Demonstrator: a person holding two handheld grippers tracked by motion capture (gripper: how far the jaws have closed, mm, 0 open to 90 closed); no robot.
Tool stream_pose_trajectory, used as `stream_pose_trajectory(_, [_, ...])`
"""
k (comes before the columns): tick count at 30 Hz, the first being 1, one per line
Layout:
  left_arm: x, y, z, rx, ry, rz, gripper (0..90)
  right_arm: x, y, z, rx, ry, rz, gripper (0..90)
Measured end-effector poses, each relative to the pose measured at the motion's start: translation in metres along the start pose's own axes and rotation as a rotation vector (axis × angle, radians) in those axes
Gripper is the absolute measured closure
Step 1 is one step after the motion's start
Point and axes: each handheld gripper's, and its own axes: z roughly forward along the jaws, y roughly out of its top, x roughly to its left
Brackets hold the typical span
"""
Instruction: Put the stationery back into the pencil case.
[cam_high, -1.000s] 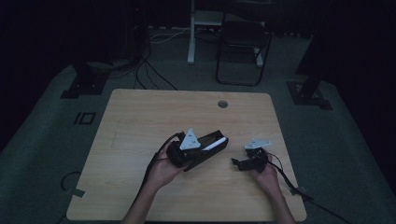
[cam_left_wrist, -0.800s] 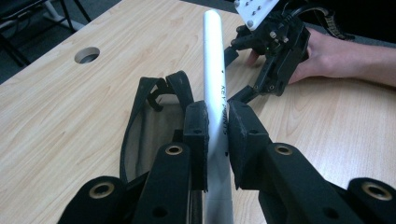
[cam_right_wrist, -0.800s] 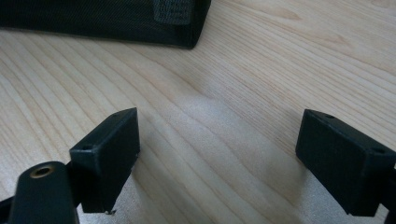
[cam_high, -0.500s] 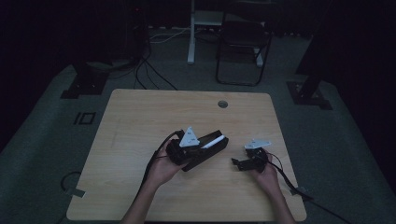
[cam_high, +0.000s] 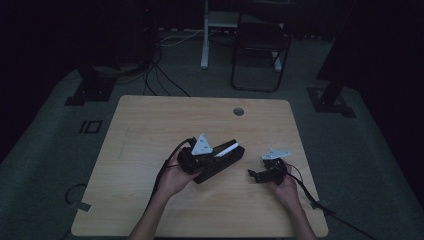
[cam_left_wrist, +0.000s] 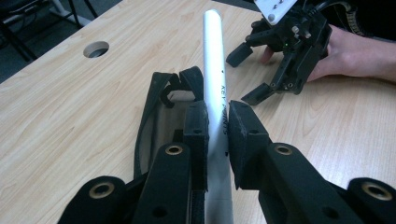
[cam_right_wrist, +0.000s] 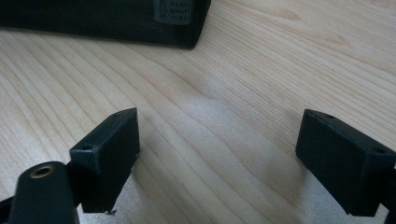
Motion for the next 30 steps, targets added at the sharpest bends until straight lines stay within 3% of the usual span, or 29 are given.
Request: stream_pose_trajectory(30, [0.013, -0.005, 0.012, 0.003, 0.019, -0.035, 78.6, 0.0, 0.0, 0.0, -0.001, -0.001, 0.002, 13.8])
